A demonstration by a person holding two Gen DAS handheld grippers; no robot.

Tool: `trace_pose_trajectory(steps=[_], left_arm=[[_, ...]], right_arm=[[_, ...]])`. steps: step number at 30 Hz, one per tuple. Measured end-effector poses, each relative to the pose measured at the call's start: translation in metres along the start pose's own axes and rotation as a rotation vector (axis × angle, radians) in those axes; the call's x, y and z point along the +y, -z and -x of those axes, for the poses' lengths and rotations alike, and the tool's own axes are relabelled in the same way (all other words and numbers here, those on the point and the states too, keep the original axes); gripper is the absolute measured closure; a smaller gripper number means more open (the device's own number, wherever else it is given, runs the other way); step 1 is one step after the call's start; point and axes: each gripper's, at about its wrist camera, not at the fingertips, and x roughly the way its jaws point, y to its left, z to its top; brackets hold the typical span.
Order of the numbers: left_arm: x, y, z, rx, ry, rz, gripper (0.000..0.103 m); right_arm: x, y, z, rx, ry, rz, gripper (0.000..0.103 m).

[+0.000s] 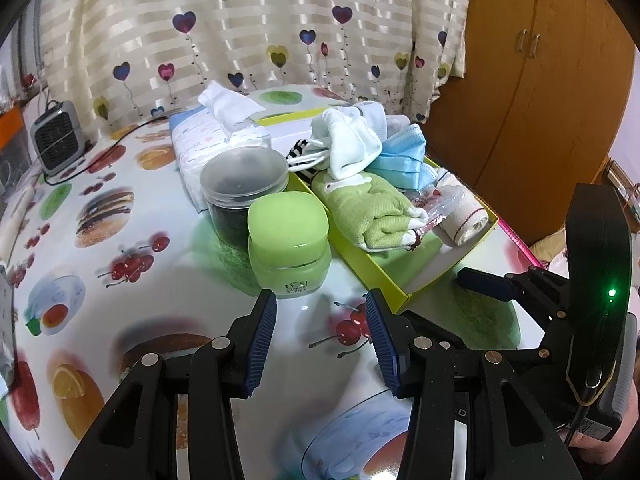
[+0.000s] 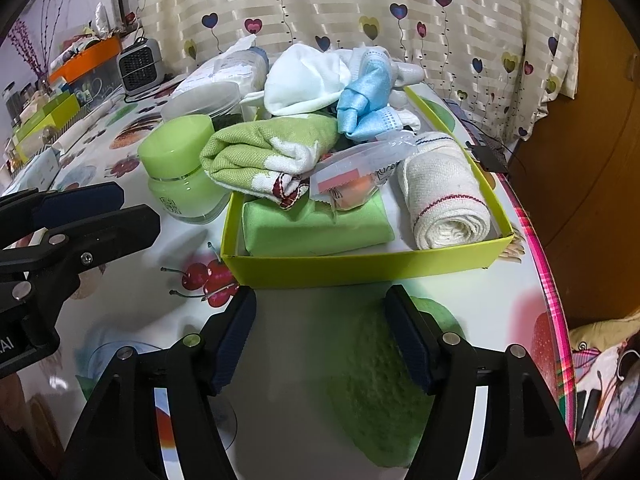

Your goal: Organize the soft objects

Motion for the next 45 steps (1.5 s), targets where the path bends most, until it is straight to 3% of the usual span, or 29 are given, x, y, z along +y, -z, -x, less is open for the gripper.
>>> trace_pose_trajectory(steps=[45], left_arm=[[-0.0005, -0.0032, -0.0071, 0.022, 0.036, -0.009, 0.058]], right_arm=[[0.0006, -0.0002, 0.0001, 0.0, 0.001, 0.0, 0.034]])
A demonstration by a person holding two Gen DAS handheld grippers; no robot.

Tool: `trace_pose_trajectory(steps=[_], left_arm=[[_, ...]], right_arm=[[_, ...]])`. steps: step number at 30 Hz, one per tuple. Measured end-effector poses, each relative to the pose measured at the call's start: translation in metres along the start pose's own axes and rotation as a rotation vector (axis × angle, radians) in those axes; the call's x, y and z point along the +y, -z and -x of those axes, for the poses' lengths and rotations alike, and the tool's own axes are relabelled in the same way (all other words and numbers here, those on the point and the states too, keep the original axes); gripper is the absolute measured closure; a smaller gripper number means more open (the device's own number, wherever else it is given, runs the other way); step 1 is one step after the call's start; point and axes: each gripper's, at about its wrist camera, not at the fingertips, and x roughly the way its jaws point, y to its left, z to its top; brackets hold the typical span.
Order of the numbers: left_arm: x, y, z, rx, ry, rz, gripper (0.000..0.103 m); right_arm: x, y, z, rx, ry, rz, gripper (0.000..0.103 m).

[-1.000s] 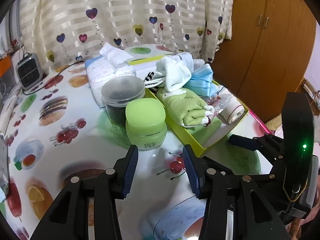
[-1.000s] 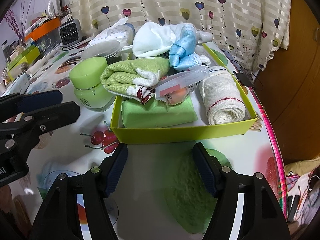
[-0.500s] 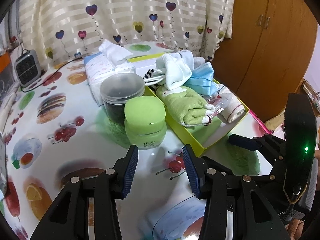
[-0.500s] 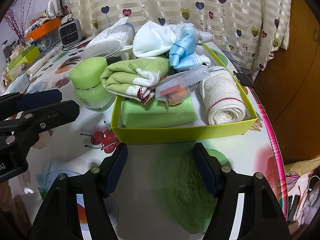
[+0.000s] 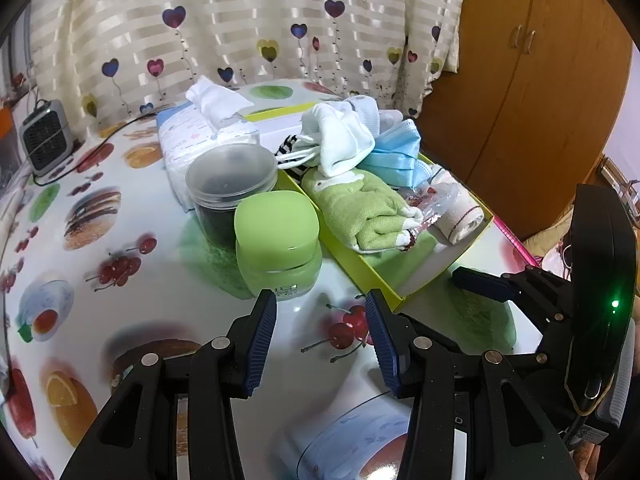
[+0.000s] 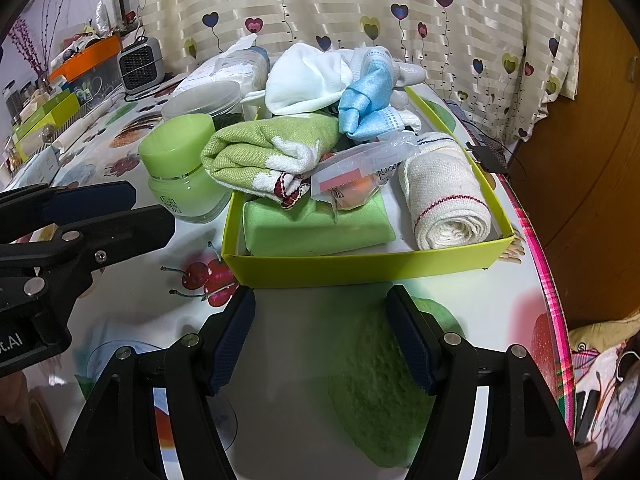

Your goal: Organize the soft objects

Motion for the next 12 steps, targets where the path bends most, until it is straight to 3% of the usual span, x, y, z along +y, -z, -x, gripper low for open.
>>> trace_pose_trajectory(steps=[12], left_arm=[[-0.0037, 0.0006, -0.0037, 0.012, 0.009, -0.026, 0.058]], right_arm=[[0.0001, 0.0, 0.0, 0.0, 0.0, 0.0, 0.034]])
